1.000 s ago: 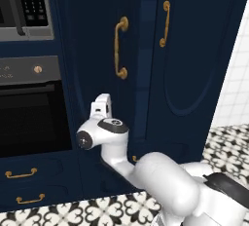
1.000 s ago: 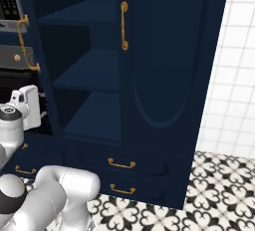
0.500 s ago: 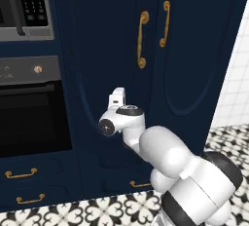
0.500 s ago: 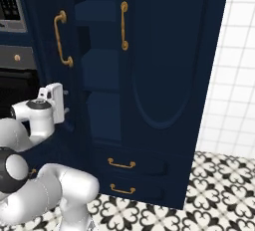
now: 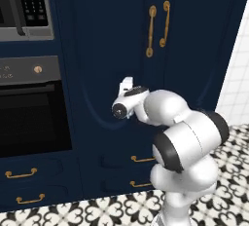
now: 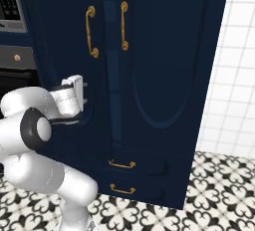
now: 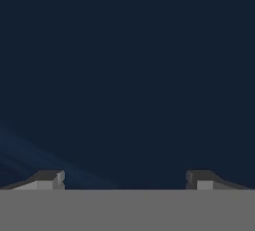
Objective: Pick the kettle from the counter and place it on the tray. Then pick the mug from the cabinet and place it on the tray. Then close the cabinet doors.
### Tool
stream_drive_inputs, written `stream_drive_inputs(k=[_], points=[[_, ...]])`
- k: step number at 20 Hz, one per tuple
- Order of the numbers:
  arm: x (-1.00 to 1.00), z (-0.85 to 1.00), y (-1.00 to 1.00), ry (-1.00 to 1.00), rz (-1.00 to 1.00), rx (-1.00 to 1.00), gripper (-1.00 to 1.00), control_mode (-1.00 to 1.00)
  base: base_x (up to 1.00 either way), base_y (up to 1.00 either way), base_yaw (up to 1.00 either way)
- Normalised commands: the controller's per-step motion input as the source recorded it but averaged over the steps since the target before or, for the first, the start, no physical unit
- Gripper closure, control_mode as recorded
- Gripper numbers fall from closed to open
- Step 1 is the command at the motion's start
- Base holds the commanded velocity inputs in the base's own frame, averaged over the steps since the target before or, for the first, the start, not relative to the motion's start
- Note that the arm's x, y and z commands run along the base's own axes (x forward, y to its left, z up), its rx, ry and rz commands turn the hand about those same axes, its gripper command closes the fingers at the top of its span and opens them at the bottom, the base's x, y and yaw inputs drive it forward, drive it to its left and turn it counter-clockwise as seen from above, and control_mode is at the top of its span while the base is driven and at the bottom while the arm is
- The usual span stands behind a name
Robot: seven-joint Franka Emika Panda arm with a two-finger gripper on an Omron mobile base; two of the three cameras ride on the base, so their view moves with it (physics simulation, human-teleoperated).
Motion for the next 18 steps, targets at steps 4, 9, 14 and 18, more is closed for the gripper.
stream_drive_inputs(k=[4, 9, 14, 18], points=[[0.96, -0.19, -0.35, 0.00, 0.00, 0.00, -1.00, -1.00, 0.00, 0.00, 0.00], [0.91, -0.12, -0.30, 0.01, 0.00, 0.00, -1.00, -1.00, 0.00, 0.00, 0.00], [0.83, 0.00, -0.21, 0.05, 0.00, 0.00, -1.00, -1.00, 0.00, 0.00, 0.00], [0.81, -0.06, -0.23, 0.08, 0.00, 0.00, -1.00, -1.00, 0.00, 0.00, 0.00]])
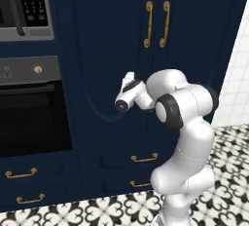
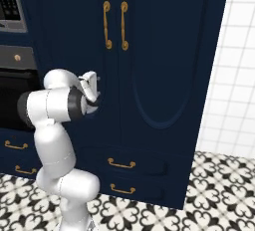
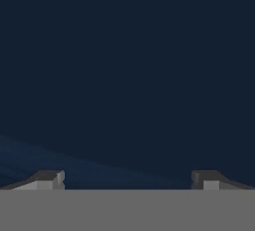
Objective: Pick the kettle from the counter and place it on the tray. Then pick the mug from the cabinet and place it on the tray. Then close the cabinet doors.
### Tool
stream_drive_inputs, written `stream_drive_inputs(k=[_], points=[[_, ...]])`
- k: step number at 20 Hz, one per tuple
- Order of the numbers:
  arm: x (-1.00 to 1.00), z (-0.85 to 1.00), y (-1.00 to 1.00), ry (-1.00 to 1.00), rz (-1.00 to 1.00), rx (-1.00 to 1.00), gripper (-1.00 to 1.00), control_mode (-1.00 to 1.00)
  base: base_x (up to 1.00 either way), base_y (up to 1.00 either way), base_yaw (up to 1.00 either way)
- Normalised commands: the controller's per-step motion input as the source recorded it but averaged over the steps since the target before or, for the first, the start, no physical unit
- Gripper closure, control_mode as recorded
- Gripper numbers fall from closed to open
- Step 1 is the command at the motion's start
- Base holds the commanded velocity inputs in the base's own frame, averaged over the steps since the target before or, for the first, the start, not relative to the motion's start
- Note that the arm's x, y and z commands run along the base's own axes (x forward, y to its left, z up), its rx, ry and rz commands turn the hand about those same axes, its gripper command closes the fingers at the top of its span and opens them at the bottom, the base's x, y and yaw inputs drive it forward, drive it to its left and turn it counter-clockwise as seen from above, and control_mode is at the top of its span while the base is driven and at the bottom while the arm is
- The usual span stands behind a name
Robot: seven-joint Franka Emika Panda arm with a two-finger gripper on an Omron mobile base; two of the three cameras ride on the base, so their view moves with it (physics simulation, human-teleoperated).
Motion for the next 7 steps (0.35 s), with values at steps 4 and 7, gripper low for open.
stream_drive_inputs(k=[4, 7], points=[[0.54, -0.05, -0.22, 0.09, 0.00, 0.00, -1.00, -1.00, 0.00, 0.00, 0.00], [0.18, 0.00, -0.24, 0.14, 0.00, 0.00, -1.00, -1.00, 0.00, 0.00, 0.00]])
